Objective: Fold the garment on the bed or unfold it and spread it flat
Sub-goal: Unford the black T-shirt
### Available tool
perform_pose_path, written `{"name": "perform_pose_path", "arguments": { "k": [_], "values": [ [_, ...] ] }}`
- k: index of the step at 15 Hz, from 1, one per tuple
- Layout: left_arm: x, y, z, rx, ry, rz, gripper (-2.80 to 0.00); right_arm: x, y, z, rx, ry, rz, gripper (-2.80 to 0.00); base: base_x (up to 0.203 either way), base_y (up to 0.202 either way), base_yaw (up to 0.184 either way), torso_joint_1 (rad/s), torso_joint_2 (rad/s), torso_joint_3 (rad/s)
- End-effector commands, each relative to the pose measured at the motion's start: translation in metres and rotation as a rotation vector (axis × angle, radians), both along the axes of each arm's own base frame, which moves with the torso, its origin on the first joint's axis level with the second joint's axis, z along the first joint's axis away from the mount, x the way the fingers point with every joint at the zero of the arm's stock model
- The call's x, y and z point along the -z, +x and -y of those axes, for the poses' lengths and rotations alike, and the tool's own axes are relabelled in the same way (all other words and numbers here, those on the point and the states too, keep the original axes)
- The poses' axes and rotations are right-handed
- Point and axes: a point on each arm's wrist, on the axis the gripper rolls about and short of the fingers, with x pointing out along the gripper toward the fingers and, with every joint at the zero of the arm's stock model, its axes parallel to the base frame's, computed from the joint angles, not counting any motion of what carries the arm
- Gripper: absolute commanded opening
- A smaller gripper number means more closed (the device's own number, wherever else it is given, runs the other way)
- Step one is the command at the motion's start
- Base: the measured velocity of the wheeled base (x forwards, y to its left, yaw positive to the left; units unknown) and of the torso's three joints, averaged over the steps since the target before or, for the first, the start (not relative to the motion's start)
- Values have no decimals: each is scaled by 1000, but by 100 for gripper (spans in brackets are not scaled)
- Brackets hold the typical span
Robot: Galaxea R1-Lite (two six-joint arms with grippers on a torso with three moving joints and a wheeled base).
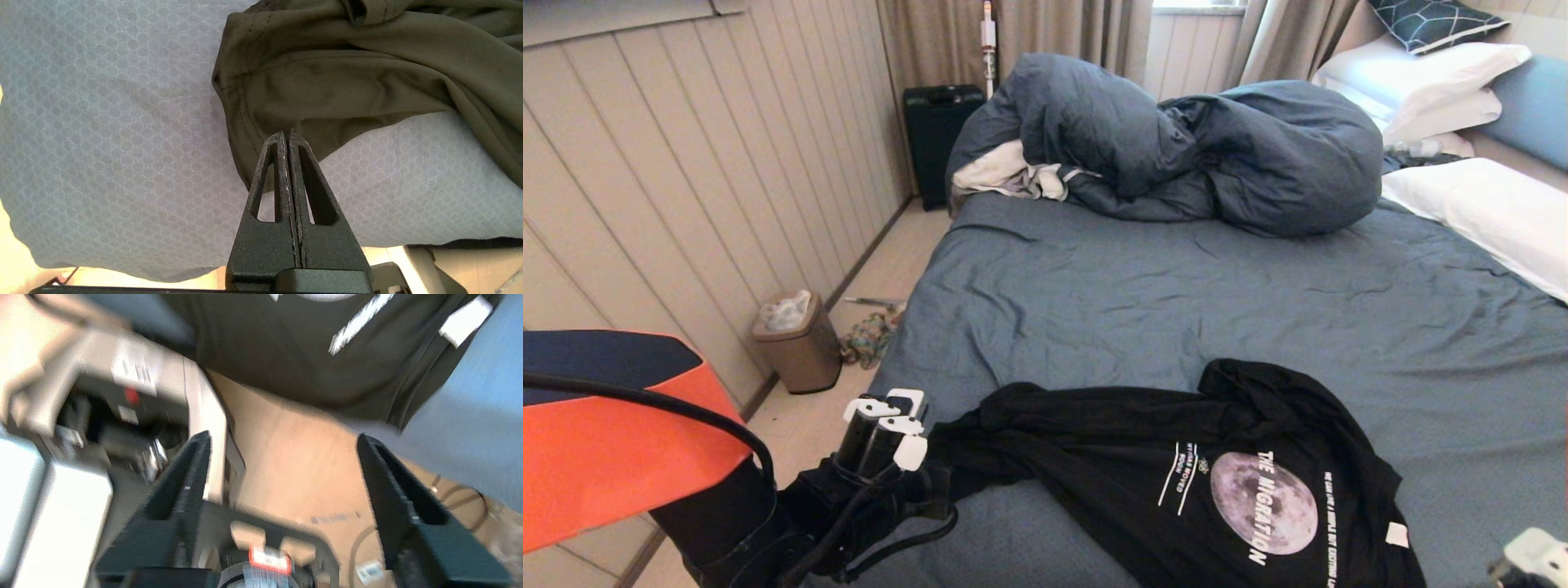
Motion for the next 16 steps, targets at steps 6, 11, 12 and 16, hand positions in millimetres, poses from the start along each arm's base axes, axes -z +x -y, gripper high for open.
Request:
{"name": "perform_pose_path", "arguments": {
  "k": [6,11,12,16],
  "values": [
    [-3,0,0,-4,-11,12,-280,-11,141,3,191,83,-9,-280,0,0,0,0,0,0],
    [-3,0,0,-3,-10,11,-280,-24,276,21,296,107,191,-280,0,0,0,0,0,0],
    [-2,0,0,-3,-8,9,-280,-21,296,23,324,85,214,-280,0,0,0,0,0,0],
    [-1,1,1,-3,-6,6,-280,7,344,24,362,22,216,0,0,0,0,0,0,0]
  ]
}}
